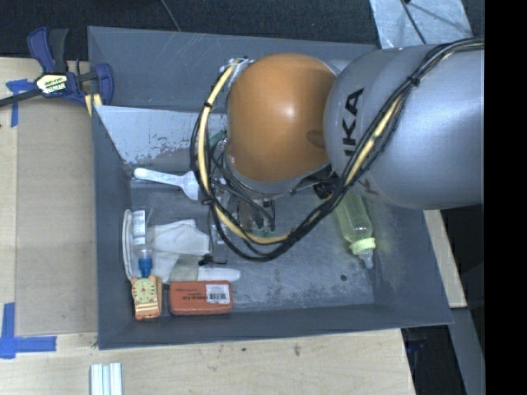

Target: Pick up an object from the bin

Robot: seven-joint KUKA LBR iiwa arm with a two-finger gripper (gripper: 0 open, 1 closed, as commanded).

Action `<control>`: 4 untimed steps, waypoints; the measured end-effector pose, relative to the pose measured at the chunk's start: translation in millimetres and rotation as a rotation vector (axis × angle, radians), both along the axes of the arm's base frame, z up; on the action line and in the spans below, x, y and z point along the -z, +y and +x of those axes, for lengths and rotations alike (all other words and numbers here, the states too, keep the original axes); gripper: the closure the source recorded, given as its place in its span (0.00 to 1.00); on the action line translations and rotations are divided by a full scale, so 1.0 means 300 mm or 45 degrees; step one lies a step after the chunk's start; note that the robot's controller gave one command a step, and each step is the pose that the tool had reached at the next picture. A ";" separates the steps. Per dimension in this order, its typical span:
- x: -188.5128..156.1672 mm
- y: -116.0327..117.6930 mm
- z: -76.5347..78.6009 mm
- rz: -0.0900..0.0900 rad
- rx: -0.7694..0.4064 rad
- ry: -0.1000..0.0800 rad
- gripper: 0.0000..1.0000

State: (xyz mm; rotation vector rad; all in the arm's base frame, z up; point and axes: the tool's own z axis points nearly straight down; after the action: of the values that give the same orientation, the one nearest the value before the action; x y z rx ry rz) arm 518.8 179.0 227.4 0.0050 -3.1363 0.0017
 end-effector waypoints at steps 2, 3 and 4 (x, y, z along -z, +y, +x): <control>0.195 -0.038 0.090 0.004 -0.043 -0.018 0.00; 0.228 -0.063 0.204 0.001 0.045 -0.006 0.00; 0.362 -0.036 0.177 0.002 0.008 -0.012 0.00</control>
Offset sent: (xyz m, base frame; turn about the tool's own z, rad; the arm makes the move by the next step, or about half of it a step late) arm 0.0596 -0.0286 -0.1574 -0.0843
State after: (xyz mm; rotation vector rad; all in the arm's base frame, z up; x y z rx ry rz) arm 571.9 168.1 118.9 -0.0045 -3.1457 -0.0013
